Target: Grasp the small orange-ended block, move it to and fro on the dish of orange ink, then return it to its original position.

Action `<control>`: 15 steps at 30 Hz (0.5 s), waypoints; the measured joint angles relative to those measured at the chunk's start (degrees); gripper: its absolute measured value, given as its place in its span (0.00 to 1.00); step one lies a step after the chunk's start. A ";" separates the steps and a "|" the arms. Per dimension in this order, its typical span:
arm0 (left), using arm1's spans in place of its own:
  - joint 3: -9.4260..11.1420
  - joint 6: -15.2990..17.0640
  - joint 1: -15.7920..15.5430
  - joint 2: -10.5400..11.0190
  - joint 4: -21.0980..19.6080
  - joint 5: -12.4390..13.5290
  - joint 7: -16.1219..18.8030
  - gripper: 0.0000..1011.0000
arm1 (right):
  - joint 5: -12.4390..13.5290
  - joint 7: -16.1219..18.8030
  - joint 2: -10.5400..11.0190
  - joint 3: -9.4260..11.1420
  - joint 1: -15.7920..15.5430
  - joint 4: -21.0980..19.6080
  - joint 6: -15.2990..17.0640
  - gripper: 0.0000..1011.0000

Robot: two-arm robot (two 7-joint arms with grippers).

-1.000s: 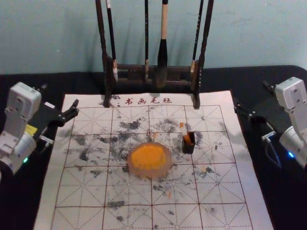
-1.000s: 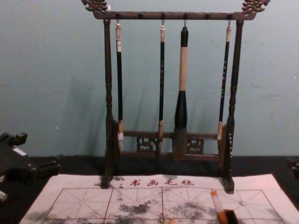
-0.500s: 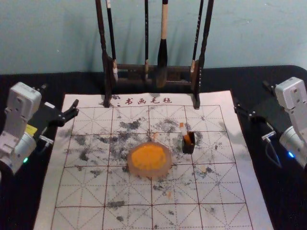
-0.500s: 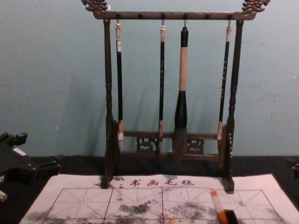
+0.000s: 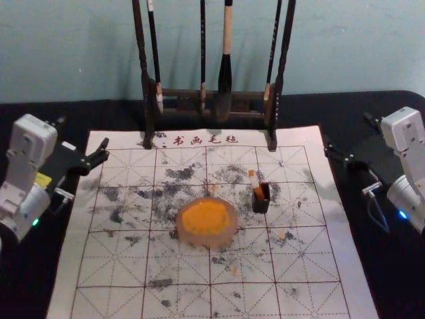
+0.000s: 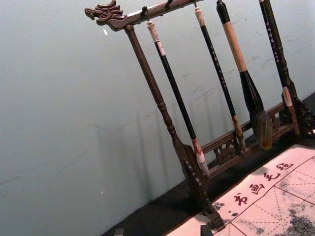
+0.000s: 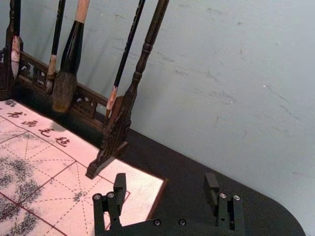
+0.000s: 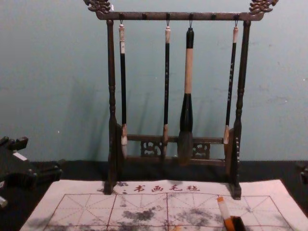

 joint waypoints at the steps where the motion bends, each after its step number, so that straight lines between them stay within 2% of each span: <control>1: 0.00 0.00 0.00 0.00 0.00 0.00 0.00 0.99 | 0.00 0.00 0.00 0.00 0.00 0.00 0.00 0.99; 7: 0.00 0.00 0.00 0.00 0.00 0.00 0.00 0.99 | 0.05 0.44 0.02 0.87 -1.29 -1.36 0.54 0.99; 15: 0.00 0.00 0.00 0.00 0.00 0.00 0.00 0.99 | 0.92 2.17 0.99 1.74 -6.15 -7.45 2.99 0.99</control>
